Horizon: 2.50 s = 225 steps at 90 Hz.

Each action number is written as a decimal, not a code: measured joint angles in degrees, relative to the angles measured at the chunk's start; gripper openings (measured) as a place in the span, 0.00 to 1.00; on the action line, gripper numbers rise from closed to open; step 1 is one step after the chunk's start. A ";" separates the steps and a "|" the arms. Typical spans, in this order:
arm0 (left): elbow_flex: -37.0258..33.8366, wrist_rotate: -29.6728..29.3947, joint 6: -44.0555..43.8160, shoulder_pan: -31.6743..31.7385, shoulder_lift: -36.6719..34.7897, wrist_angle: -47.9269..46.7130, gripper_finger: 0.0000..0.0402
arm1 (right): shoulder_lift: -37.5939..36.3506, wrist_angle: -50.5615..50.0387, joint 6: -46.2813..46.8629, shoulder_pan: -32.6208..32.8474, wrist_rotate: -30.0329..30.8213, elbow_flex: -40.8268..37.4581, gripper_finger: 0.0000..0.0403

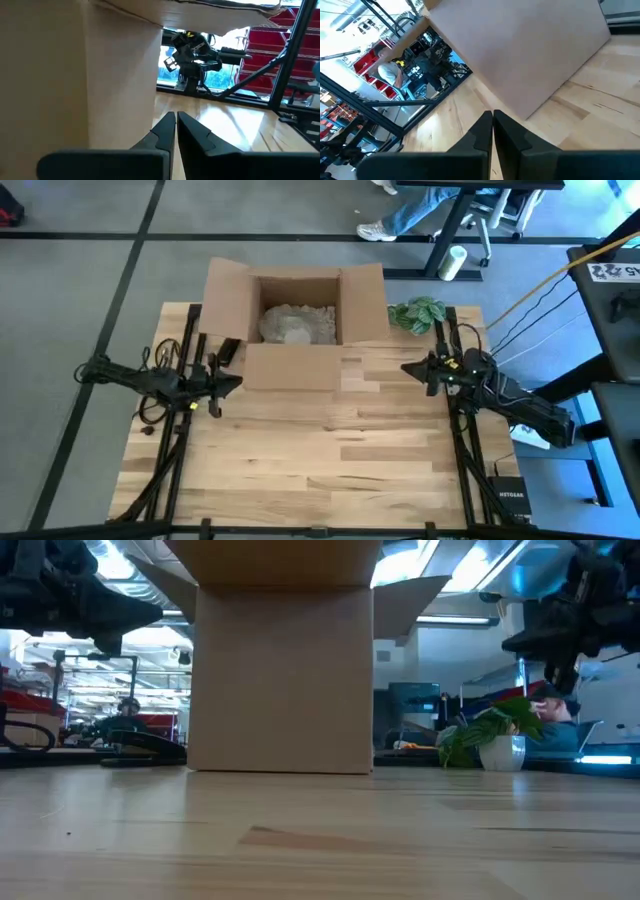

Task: Wrap mug
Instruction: Return to Home Position

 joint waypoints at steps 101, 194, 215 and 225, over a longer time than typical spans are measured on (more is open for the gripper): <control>0.00 -0.04 0.00 -0.02 0.00 -0.05 0.00 | -0.04 3.76 -0.42 0.02 1.02 -1.53 0.00; 0.00 -0.05 0.00 -0.02 0.00 -0.07 0.00 | -0.04 3.74 -0.42 0.02 1.05 -1.53 0.00; 0.00 -0.05 0.00 -0.02 0.00 -0.07 0.00 | -0.04 3.74 -0.44 0.02 1.06 -1.53 0.00; 0.00 -0.07 0.00 -0.02 0.00 -0.07 0.00 | -0.04 3.74 -0.44 0.02 1.04 -1.53 0.00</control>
